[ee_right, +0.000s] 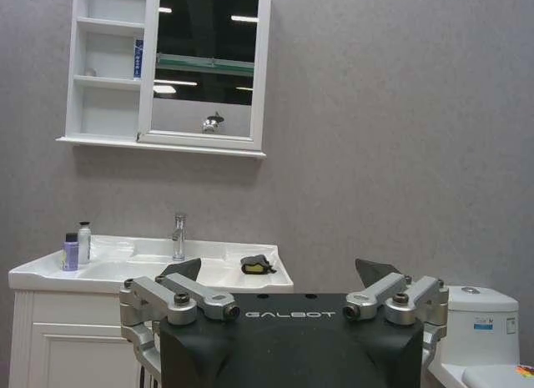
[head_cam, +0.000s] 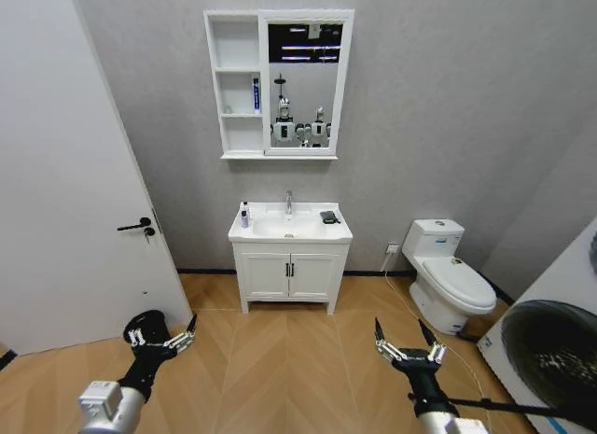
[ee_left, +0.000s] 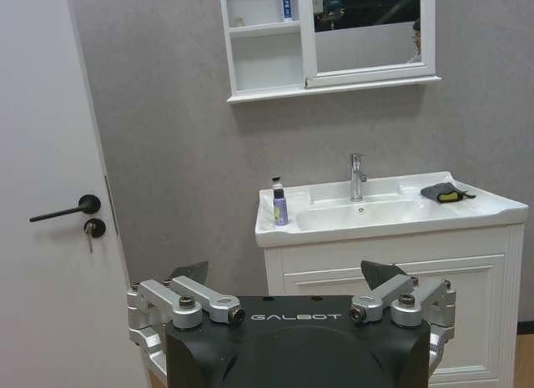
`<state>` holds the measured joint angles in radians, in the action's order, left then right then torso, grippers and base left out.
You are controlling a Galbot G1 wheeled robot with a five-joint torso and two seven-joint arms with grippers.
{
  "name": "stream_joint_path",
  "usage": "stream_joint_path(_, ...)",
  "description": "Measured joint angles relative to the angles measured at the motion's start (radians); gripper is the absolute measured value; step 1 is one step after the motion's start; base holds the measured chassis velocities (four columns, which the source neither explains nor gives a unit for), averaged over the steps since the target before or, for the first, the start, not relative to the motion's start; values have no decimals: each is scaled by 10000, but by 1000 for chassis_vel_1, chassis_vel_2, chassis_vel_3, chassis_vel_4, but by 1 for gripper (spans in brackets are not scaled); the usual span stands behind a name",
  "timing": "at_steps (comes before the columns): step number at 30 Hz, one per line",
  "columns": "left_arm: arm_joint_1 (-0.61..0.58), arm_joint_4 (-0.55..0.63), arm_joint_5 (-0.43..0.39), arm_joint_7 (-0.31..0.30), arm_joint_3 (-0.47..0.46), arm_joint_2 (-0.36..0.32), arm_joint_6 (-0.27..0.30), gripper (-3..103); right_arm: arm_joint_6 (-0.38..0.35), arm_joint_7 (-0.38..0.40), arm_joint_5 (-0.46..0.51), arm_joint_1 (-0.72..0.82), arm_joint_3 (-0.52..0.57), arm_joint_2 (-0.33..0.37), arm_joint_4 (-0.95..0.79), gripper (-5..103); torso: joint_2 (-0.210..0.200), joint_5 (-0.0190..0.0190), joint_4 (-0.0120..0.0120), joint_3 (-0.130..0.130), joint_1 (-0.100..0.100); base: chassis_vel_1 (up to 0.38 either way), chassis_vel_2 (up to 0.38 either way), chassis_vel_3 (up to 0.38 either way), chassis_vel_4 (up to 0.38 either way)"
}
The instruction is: Move facial cleanser and shampoo from washbasin to cabinet, then wipe washbasin with towel.
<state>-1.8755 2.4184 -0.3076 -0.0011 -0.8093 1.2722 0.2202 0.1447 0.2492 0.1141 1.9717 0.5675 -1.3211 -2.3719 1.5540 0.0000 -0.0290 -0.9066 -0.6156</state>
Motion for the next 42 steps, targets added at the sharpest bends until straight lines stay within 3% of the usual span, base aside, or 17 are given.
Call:
stream_joint_path(8, -168, -157, 718, 23, 693, 222, -154, 100, 78, -86, 335, 18, -134, -39, 53, 100, 0, 0, 0, 0, 0, 0, 0, 0, 0)
stream_joint_path(42, 260, -328, 323, 2, 599, 226, -135, 100, 187, -286, 283, 464, -169, -364, 184, 100, 1, 0, 0, 1, 3, -11, 12, 12, -11)
